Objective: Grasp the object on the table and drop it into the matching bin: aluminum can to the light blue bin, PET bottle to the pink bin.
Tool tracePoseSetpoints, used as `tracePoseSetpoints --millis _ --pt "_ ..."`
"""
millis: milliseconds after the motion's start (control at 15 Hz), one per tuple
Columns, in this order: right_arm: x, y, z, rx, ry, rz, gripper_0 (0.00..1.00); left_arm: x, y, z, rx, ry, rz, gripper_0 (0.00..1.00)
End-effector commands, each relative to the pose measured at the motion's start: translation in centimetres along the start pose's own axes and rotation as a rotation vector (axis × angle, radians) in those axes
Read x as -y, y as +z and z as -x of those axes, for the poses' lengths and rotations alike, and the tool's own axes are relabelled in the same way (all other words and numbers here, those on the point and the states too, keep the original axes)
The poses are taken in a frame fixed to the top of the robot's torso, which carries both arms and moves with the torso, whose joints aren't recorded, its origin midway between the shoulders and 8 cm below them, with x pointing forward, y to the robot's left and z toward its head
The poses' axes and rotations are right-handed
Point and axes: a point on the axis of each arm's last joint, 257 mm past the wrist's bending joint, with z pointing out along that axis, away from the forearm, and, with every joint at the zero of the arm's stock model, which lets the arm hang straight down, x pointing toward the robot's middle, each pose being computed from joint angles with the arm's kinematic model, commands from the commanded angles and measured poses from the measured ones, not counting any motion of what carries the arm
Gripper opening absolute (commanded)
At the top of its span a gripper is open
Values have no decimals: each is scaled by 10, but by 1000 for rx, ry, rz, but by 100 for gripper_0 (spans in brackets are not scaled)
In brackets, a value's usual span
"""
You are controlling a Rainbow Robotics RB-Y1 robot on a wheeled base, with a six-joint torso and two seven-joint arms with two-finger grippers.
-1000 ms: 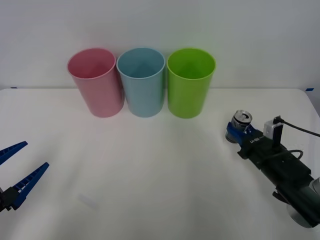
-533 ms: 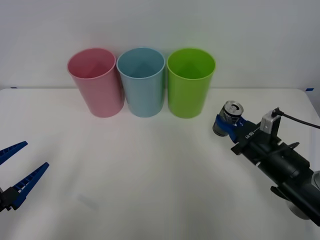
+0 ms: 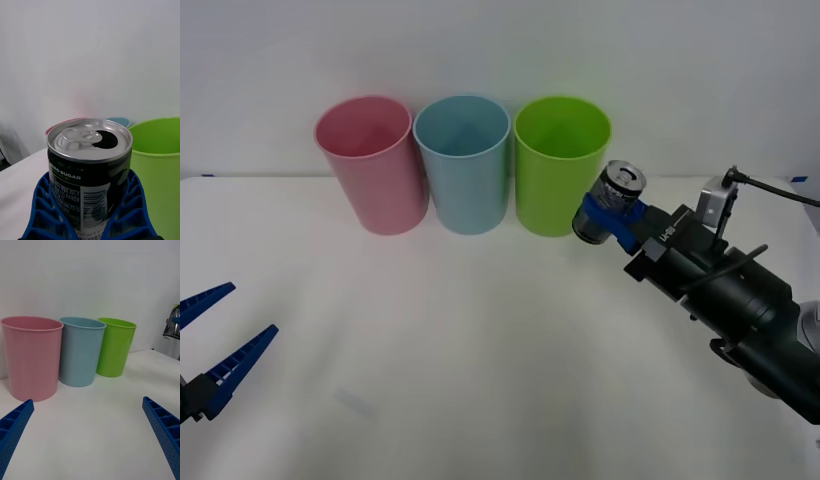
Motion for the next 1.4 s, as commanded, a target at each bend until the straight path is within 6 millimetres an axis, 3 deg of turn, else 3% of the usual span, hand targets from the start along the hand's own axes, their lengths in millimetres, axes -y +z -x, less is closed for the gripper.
tracePoseSetpoints --millis 67,400,800,1400 --pt "-7 18 12 13 -19 28 0 0 0 0 0 0 0 100" --pt "-5 66 29 41 -57 26 0 0 0 0 0 0 0 100" --pt "2 144 44 70 -79 -3 0 0 0 0 0 0 0 100" --pt "16 234 36 40 -45 -111 0 0 0 0 0 0 0 100"
